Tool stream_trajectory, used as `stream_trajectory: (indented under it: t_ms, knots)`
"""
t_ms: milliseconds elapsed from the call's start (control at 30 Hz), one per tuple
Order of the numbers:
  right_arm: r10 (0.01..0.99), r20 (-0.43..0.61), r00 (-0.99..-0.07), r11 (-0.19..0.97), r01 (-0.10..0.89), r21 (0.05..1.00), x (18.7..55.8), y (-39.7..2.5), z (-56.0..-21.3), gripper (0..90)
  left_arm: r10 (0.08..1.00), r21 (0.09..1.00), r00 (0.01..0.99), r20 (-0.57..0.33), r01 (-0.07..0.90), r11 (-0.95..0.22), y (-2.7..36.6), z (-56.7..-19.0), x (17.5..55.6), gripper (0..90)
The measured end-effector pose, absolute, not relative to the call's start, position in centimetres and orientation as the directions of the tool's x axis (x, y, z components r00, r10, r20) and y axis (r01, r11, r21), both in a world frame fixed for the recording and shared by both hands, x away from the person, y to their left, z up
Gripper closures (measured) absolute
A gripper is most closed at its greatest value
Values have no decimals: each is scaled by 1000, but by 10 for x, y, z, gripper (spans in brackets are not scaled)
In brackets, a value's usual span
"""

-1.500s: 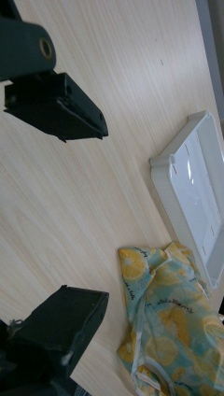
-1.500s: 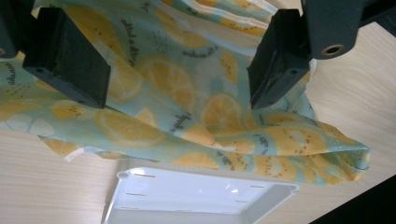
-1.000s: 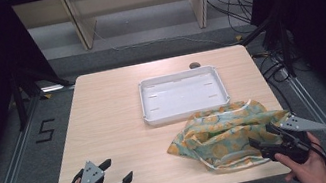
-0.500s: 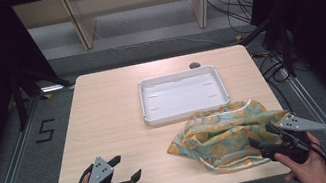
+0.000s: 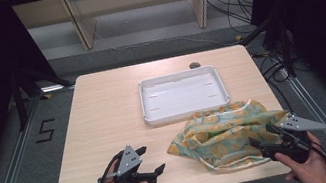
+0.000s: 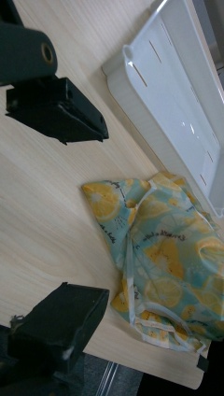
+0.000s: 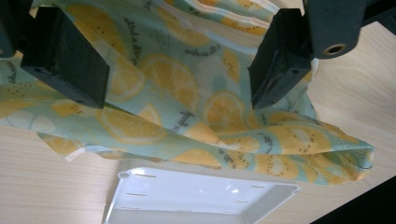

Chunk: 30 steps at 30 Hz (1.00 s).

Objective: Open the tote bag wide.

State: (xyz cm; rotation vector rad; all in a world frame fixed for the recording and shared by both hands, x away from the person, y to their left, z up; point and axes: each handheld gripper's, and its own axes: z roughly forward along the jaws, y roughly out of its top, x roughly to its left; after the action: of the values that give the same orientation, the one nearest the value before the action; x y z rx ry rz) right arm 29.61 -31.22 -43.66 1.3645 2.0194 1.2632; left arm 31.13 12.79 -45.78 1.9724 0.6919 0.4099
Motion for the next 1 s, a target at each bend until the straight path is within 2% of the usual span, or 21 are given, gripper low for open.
stream_trajectory:
  t_ms: [67,100,133,333,467,633,900,1000]
  knots:
    - [880,155,-449,119,525,842,296,-312,-437,213,606,880,796,-3,289,-376,122,-459,314,190]
    - [879,152,-451,121,520,846,296,-312,-436,213,594,883,803,-37,305,-357,114,-460,317,191]
    - [883,181,-433,99,550,829,293,-311,-435,213,591,884,806,-43,307,-353,110,-460,318,196]
    - [880,194,-434,85,545,834,293,-310,-435,214,563,879,826,-35,293,-376,89,-462,327,203]
    - [878,152,-455,127,525,841,295,-313,-435,213,547,880,836,-38,287,-378,79,-464,331,203]
    - [877,193,-441,92,546,832,294,-310,-436,214,538,877,843,-24,276,-394,70,-465,335,204]
    - [876,189,-443,97,546,832,294,-311,-436,214,528,880,849,9,244,-407,51,-469,341,191]
    - [873,158,-461,125,525,842,296,-313,-437,213,523,882,852,20,231,-411,43,-472,344,191]
